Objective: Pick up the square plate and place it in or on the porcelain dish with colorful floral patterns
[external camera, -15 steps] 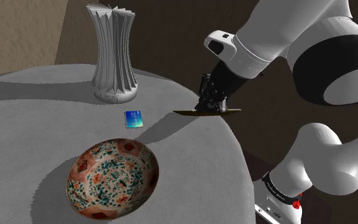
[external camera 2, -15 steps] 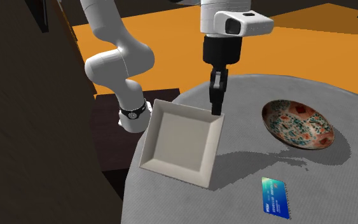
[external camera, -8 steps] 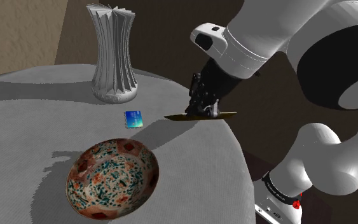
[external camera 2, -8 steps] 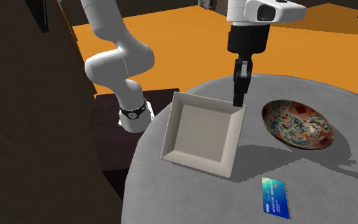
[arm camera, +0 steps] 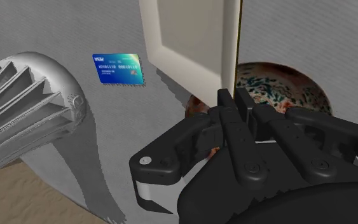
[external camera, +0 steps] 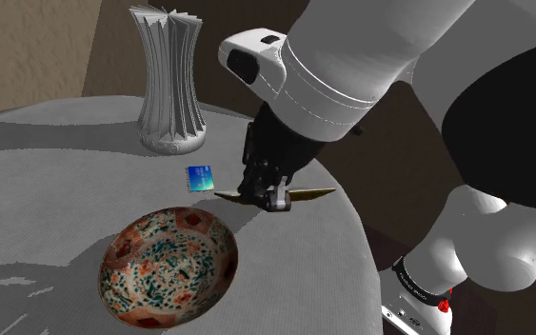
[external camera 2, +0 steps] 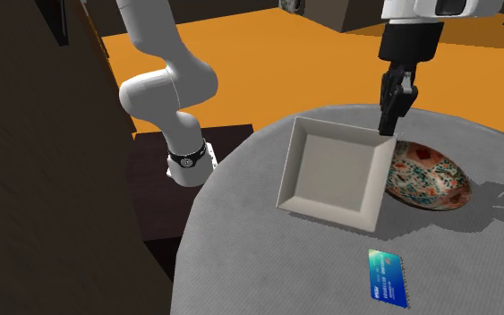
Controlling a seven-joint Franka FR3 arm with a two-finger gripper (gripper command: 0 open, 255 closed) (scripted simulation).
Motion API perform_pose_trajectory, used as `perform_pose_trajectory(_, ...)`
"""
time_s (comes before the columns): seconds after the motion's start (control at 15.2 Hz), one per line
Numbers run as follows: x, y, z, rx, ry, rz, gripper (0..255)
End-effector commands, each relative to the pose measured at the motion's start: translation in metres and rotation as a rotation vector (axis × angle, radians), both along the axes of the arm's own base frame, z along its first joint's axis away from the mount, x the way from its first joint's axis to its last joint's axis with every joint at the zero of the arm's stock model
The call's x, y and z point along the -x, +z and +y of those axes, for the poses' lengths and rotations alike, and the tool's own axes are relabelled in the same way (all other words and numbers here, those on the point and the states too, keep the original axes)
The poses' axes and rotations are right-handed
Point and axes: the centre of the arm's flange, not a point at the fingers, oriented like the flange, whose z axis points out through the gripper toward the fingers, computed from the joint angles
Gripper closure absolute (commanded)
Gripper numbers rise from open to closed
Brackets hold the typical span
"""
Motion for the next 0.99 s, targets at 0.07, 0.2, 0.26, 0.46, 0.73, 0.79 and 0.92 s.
perform_pose_trajectory(0.07, 0.006, 0.004, 0.04, -0.002, -0.001, 0.0, 255)
perform_pose_trajectory(0.2, 0.01, 0.006, 0.066, -0.002, -0.001, 0.0, 255)
perform_pose_trajectory(0.26, 0.012, 0.007, 0.079, -0.002, -0.001, 0.0, 255)
perform_pose_trajectory(0.46, 0.018, 0.009, 0.118, -0.002, -0.001, 0.0, 255)
perform_pose_trajectory(0.73, 0.026, 0.013, 0.17, -0.002, -0.001, 0.0, 255)
perform_pose_trajectory(0.79, 0.028, 0.014, 0.183, -0.002, -0.001, 0.0, 255)
perform_pose_trajectory(0.92, 0.031, 0.01, 0.203, -0.002, -0.001, 0.0, 255)
